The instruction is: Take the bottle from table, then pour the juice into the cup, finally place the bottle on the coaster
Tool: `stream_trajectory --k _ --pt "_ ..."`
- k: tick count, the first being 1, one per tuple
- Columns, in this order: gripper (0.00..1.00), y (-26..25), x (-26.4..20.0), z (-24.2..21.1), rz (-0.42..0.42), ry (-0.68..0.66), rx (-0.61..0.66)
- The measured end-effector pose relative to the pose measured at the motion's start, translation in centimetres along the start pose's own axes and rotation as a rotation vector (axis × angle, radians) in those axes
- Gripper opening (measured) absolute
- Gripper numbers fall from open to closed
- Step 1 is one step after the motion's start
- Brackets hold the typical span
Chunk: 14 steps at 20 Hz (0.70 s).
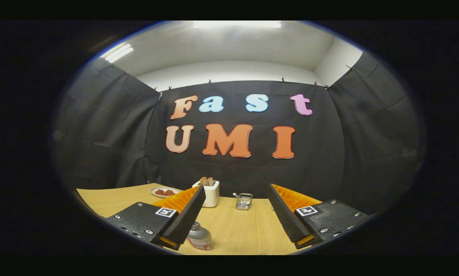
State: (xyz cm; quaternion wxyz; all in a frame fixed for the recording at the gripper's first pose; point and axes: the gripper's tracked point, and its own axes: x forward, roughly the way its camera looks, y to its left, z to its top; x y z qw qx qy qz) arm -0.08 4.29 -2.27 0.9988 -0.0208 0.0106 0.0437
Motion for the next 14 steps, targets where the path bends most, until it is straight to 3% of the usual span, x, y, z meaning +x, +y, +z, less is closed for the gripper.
stream_trajectory --k 7,14 --pt "0.97 1.3 0.1 -4.8 0.03 0.066 -0.003" --pt "0.97 4.8 -0.9 -9.6 0.138 0.156 0.058"
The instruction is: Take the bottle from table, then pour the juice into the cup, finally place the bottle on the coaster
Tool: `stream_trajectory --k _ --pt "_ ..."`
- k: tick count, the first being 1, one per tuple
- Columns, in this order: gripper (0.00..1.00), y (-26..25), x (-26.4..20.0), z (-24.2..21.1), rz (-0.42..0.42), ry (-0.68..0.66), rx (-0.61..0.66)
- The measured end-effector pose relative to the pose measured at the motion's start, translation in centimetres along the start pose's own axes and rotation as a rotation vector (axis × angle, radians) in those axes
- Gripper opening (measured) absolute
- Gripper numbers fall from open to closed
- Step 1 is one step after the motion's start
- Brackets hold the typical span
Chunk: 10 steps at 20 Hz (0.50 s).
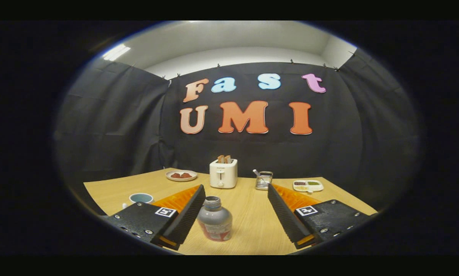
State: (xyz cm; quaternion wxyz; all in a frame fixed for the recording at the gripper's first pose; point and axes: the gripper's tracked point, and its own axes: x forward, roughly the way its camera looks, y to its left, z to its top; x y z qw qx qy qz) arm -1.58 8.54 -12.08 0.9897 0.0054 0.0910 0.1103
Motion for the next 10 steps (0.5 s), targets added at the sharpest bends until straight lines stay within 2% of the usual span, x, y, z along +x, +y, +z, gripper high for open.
stream_trajectory --k 10 --pt "0.98 2.1 0.6 -7.0 0.057 0.129 0.024"
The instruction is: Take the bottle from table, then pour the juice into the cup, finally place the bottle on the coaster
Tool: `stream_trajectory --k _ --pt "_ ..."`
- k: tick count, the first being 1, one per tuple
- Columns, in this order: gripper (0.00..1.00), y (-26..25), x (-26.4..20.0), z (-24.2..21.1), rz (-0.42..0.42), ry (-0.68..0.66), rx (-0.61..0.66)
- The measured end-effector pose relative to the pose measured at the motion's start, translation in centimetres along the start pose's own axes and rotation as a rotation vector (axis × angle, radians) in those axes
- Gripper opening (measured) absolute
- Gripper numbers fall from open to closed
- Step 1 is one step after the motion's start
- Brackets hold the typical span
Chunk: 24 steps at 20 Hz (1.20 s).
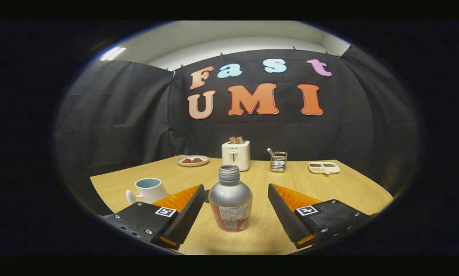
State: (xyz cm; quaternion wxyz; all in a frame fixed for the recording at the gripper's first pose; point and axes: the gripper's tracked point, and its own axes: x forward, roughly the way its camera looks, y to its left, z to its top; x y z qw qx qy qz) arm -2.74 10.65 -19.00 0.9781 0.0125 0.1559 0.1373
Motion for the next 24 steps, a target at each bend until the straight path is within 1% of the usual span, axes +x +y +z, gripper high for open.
stream_trajectory --k 4,6,8,9,11,16,17,19,24 --pt "0.97 0.4 0.8 -2.4 0.009 0.048 0.004" --pt "0.97 0.3 1.3 -3.5 0.0 0.068 0.012" --pt "0.94 0.4 1.7 -4.4 -0.003 0.086 0.024" --pt "0.9 0.5 1.8 -4.8 -0.006 0.093 0.028" --pt "0.87 0.5 2.0 -5.7 -0.017 0.112 0.021" --pt "0.86 0.3 2.5 -7.5 -0.034 0.158 0.015" --pt "0.86 0.3 2.9 -7.7 -0.036 0.161 0.018" --pt "0.79 0.3 2.8 -7.6 -0.042 0.16 0.014" --pt "0.78 -0.1 3.1 -6.7 -0.072 0.156 -0.026"
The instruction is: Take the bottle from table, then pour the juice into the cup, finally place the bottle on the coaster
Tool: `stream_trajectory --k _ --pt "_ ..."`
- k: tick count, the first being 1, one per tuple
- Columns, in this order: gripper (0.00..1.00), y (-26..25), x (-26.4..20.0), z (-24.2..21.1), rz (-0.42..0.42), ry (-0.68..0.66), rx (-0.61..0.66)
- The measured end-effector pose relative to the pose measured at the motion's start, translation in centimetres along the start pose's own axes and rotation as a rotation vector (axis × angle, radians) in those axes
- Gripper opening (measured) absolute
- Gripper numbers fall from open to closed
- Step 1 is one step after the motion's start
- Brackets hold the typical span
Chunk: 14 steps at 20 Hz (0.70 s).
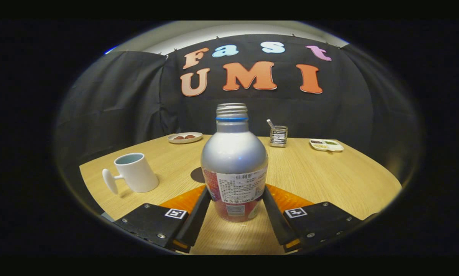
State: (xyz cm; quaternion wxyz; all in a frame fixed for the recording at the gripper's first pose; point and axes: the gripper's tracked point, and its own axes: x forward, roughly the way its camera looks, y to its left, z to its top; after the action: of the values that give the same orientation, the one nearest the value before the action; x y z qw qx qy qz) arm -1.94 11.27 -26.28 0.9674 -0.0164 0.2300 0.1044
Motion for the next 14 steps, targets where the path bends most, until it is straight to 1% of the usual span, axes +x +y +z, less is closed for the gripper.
stream_trajectory --k 6,14 --pt "0.78 -0.4 0.0 2.5 -0.034 -0.033 -0.112" --pt "0.78 -0.4 0.6 5.7 -0.13 -0.092 -0.394"
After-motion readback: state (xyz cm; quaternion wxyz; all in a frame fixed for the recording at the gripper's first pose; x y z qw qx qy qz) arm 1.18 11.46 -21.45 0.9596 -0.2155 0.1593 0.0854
